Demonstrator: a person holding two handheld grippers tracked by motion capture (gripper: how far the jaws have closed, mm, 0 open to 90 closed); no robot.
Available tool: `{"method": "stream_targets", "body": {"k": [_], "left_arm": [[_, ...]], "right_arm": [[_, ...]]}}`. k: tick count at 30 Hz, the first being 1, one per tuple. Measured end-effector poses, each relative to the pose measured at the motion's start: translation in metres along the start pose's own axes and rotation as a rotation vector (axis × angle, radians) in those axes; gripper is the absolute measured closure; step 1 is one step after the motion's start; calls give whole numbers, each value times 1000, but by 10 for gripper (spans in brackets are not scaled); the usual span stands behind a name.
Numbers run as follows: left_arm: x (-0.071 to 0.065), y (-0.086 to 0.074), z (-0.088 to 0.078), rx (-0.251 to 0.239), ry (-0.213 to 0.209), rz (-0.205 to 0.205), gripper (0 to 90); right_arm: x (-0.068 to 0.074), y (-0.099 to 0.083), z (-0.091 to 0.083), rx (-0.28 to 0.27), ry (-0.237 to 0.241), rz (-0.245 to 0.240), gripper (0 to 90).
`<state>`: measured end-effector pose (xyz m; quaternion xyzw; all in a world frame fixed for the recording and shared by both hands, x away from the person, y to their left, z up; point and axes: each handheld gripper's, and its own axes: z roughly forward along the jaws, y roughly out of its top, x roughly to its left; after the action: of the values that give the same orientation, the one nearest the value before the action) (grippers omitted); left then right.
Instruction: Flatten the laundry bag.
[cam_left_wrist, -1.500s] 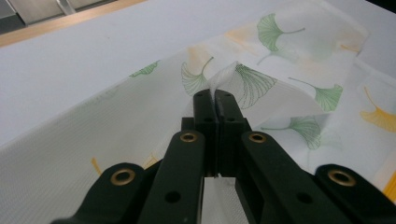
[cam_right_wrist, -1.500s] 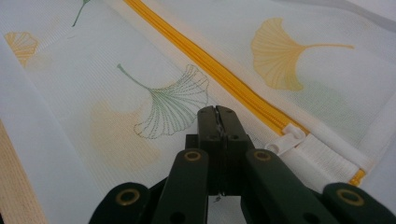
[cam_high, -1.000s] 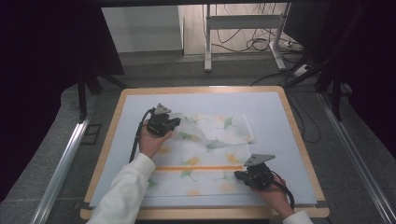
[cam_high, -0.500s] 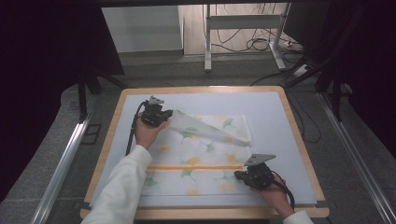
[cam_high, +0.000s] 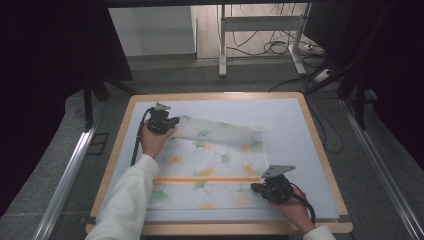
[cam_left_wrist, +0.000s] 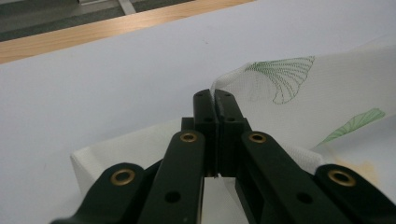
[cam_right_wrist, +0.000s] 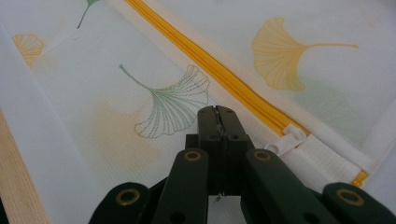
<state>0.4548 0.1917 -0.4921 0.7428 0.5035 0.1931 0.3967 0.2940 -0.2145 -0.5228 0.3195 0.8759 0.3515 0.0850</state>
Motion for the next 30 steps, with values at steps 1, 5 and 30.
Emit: {"method": "stream_targets", "body": {"k": [1, 5, 30], "left_arm": [[2, 1, 1, 0, 2, -9, 895], [8, 2, 4, 1, 5, -26, 895], [41, 17, 11, 27, 26, -17, 891]], "right_arm": [[0, 0, 0, 0, 1, 0, 891], [0, 0, 0, 0, 2, -1, 891], [0, 0, 0, 1, 2, 1, 891]]}}
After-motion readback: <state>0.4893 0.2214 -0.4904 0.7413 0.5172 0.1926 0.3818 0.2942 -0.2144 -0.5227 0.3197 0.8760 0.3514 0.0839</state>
